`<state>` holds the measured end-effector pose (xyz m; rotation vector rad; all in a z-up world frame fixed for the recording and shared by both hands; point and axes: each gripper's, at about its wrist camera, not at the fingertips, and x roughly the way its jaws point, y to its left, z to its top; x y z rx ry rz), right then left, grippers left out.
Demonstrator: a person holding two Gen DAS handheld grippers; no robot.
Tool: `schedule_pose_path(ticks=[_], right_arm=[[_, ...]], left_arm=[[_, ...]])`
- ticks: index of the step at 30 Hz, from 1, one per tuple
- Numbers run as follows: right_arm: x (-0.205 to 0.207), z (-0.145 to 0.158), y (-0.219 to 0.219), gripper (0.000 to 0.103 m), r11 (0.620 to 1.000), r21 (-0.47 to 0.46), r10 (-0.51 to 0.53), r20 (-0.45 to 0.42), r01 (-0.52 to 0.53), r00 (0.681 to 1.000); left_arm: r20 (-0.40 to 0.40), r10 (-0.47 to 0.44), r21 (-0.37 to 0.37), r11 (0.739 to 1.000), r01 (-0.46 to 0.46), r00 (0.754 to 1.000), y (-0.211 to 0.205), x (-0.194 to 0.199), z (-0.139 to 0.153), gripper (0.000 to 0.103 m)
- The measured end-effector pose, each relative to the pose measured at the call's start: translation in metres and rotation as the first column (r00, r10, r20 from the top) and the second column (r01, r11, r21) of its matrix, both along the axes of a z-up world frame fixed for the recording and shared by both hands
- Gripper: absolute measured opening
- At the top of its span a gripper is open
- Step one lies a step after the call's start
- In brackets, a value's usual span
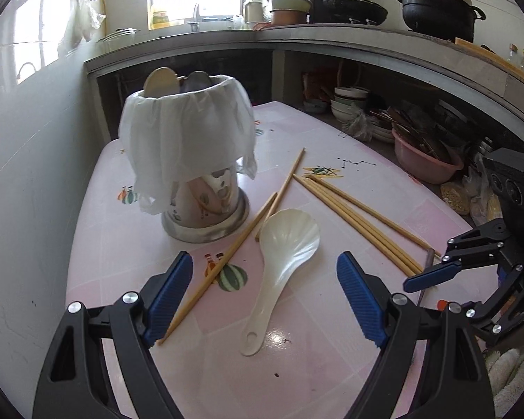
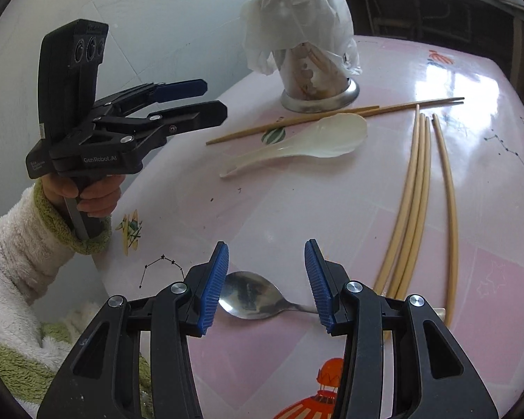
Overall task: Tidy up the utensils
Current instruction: 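Move the left tool to the cream rice paddle while the right tool approaches the steel spoon, then close the left tool on the cream rice paddle's handle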
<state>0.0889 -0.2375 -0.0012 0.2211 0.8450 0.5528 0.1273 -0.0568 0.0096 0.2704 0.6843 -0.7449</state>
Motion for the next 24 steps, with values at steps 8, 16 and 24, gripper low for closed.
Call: schedule_pose_path(ticks=[8, 16, 24], right_arm=[[-0.015, -0.003, -0.036, 0.044, 0.993, 0.068, -0.094, -0.004, 0.094, 0.996], [-0.023, -0.008, -0.07, 0.044, 0.976, 0.13, -0.176, -0.009, 0.176, 0.984], [-0.028, -0.016, -0.083, 0.044, 0.964, 0.173, -0.2, -0.019, 0.2, 0.98]], left_arm=[[-0.045, -0.175, 0.138, 0.974, 0.18, 0.983, -0.057, 0.021, -0.017, 0.066], [-0.064, -0.234, 0.216, 0.946, 0.242, 0.97, -0.093, 0.049, -0.032, 0.055], [-0.122, -0.192, 0.268, 0.938, 0.219, 0.974, -0.099, 0.058, -0.053, 0.055]])
